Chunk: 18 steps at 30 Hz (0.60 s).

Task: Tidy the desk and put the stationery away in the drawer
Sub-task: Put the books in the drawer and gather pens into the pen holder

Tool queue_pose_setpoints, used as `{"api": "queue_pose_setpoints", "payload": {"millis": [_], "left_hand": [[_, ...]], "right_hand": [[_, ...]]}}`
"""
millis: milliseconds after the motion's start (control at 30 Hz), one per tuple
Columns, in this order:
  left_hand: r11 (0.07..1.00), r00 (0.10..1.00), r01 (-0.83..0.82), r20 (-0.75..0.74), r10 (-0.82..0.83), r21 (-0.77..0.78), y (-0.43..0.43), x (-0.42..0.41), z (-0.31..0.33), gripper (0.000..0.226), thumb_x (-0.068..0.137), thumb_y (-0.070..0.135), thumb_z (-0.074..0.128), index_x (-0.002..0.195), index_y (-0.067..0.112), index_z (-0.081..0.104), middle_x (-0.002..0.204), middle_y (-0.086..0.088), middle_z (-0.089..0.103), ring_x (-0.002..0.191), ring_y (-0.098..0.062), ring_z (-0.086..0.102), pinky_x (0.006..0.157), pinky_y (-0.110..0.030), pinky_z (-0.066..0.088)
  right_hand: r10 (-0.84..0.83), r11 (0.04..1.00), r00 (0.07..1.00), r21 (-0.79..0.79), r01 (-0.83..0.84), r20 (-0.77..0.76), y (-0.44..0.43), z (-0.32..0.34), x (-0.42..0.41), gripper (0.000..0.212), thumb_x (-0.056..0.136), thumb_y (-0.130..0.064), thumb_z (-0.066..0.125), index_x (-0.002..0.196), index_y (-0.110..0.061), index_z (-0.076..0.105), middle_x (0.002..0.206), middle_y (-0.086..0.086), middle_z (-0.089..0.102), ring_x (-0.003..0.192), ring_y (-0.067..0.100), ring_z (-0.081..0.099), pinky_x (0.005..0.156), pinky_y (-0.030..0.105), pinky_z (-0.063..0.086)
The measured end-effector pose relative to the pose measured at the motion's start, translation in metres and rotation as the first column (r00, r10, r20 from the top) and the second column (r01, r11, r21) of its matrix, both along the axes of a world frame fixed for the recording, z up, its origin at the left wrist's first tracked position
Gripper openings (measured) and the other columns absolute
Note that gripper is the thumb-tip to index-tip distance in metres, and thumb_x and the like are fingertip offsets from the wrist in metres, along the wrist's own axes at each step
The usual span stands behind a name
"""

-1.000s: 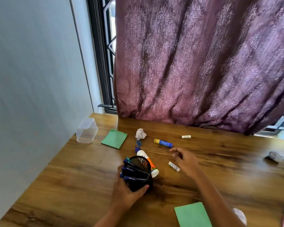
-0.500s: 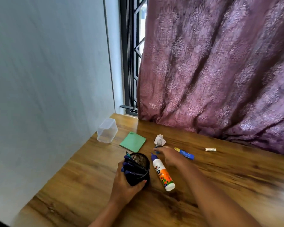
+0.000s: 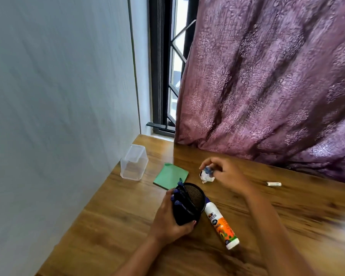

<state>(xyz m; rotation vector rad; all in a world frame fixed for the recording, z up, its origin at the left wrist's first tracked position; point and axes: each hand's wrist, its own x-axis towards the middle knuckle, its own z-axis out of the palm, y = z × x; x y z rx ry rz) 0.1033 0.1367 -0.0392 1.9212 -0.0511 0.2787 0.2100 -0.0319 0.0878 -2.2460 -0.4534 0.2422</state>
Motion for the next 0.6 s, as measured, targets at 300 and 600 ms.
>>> {"api": "queue_pose_setpoints", "payload": {"millis": [300, 600], "left_hand": [[0.995, 0.996, 0.085, 0.041, -0.084, -0.046, 0.006, 0.009, -0.006, 0.080, 0.062, 0.034, 0.083, 0.129, 0.017, 0.042, 0.115, 0.022, 0.054, 0.109, -0.003, 0.057, 0.087, -0.020, 0.050], [0.990, 0.990, 0.135, 0.046, -0.133, -0.047, 0.008, 0.005, -0.005, 0.085, 0.060, 0.042, 0.081, 0.131, 0.016, 0.041, 0.119, 0.021, 0.050, 0.111, 0.003, 0.053, 0.088, -0.013, 0.047]], "right_hand": [[0.175, 0.801, 0.981, -0.566, -0.193, -0.087, 0.047, 0.019, -0.071, 0.039, 0.087, -0.006, 0.045, 0.104, -0.037, 0.061, 0.108, 0.002, 0.062, 0.092, 0.023, 0.059, 0.069, 0.035, 0.048], [0.058, 0.811, 0.998, -0.583, -0.051, -0.006, 0.042, 0.013, -0.095, 0.049, 0.086, -0.004, 0.047, 0.114, -0.042, 0.062, 0.113, -0.005, 0.062, 0.096, 0.017, 0.057, 0.060, 0.026, 0.040]]}}
